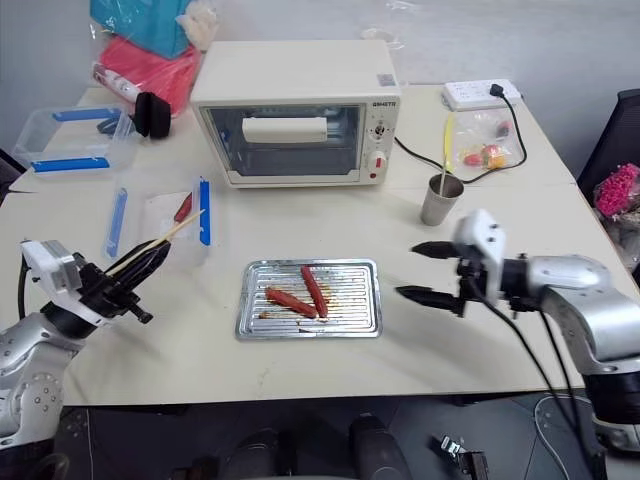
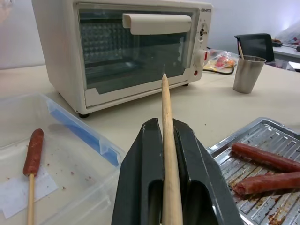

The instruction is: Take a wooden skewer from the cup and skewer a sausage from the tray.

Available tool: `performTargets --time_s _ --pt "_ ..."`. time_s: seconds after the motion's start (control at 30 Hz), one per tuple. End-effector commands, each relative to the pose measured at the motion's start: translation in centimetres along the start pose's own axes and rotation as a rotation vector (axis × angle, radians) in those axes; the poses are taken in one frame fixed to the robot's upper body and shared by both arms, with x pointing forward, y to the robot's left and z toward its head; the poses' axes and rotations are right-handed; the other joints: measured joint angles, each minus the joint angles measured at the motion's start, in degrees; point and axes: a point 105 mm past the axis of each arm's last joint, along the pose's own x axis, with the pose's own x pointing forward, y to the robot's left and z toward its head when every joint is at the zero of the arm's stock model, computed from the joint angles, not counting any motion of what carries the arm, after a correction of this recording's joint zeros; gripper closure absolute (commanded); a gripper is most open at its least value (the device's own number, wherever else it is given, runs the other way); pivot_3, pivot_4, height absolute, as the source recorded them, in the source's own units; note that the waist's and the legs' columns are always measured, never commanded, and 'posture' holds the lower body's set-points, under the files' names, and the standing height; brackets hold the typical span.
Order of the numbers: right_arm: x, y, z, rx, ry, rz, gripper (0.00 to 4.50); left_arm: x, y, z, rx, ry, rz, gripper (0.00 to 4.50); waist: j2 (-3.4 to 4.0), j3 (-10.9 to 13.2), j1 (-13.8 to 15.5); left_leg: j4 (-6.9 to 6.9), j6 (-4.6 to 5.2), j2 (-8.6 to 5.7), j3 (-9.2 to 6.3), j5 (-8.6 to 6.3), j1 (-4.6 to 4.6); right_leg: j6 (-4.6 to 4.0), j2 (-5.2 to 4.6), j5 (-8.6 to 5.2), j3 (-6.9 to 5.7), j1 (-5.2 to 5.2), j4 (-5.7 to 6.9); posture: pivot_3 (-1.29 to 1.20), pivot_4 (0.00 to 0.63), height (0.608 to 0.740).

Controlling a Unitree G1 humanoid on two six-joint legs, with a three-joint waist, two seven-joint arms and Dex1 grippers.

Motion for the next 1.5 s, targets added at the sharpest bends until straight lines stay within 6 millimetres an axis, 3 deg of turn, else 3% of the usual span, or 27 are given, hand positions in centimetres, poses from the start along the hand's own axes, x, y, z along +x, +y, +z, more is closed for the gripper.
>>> performTargets --time_s 0.03,0.3,0.57,0.67,0.8,1.3,1.47,1.5 --pt "3.4 2.0 1.1 0.1 0.064 0.028 0.04 -0.1 -0.1 0.8 0.016 -0.016 -0.008 4.5 -0.02 -0.01 0.03 0.0 -0.01 0.0 0.0 0.0 0.0 0.0 -0.01 0.0 0.0 0.0 -0.02 0.0 0.15 0.74" --pt "9.5 2.2 0.7 0.194 0.133 -0.111 0.04 0.6 -0.7 0.6 -0.009 -0.024 -0.015 4.5 -0.18 -0.09 0.07 0.0 0.0 -0.05 -0.01 -0.01 -0.14 -0.02 -0.08 -0.01 -0.02 -0.09 -0.04 0.0 0.15 0.74" --pt "11.8 1.2 0.5 0.193 0.114 -0.231 0.04 0.7 -1.3 0.6 -0.019 -0.032 -0.016 4.5 -0.23 -0.12 -0.09 -0.01 0.0 -0.07 0.01 -0.01 -0.14 -0.02 -0.06 -0.01 -0.03 -0.12 -0.02 0.0 0.15 0.74" --pt "12.3 1.4 0.2 0.187 0.128 -0.225 0.64 0.8 -1.5 0.7 -0.02 -0.036 -0.016 4.5 -0.23 -0.13 -0.14 -0.02 0.0 -0.07 0.03 -0.01 -0.14 -0.03 -0.05 0.0 -0.03 -0.14 -0.01 0.0 0.15 0.74" --pt "13.0 2.1 -0.4 0.181 0.158 -0.19 1.96 0.9 -1.3 0.9 -0.02 -0.04 -0.013 4.5 -0.23 -0.13 -0.14 -0.02 0.0 -0.07 0.04 -0.01 -0.14 -0.02 -0.05 -0.01 -0.03 -0.14 -0.01 0.0 0.15 0.74" --pt "14.3 2.4 -0.6 0.115 0.164 -0.181 1.96 1.2 -1.3 1.0 -0.021 -0.047 -0.018 4.5 -0.23 -0.13 -0.18 -0.02 0.0 -0.08 0.04 -0.01 -0.14 -0.02 -0.04 -0.01 -0.03 -0.15 0.0 0.0 0.15 0.74" --pt "14.2 2.3 -0.9 0.093 0.171 -0.185 3.01 1.2 -1.4 1.1 -0.02 -0.047 -0.024 4.5 -0.25 -0.14 -0.15 -0.02 0.0 -0.09 0.04 -0.01 -0.14 -0.02 -0.05 -0.01 -0.03 -0.15 0.0 0.0 0.15 0.74" --pt "14.1 2.3 -0.8 0.088 0.166 -0.183 3.01 1.2 -1.4 1.0 -0.021 -0.046 -0.025 4.5 -0.25 -0.14 -0.15 -0.02 0.0 -0.09 0.04 -0.01 -0.14 -0.02 -0.05 -0.01 -0.04 -0.15 0.0 0.0 0.15 0.74"
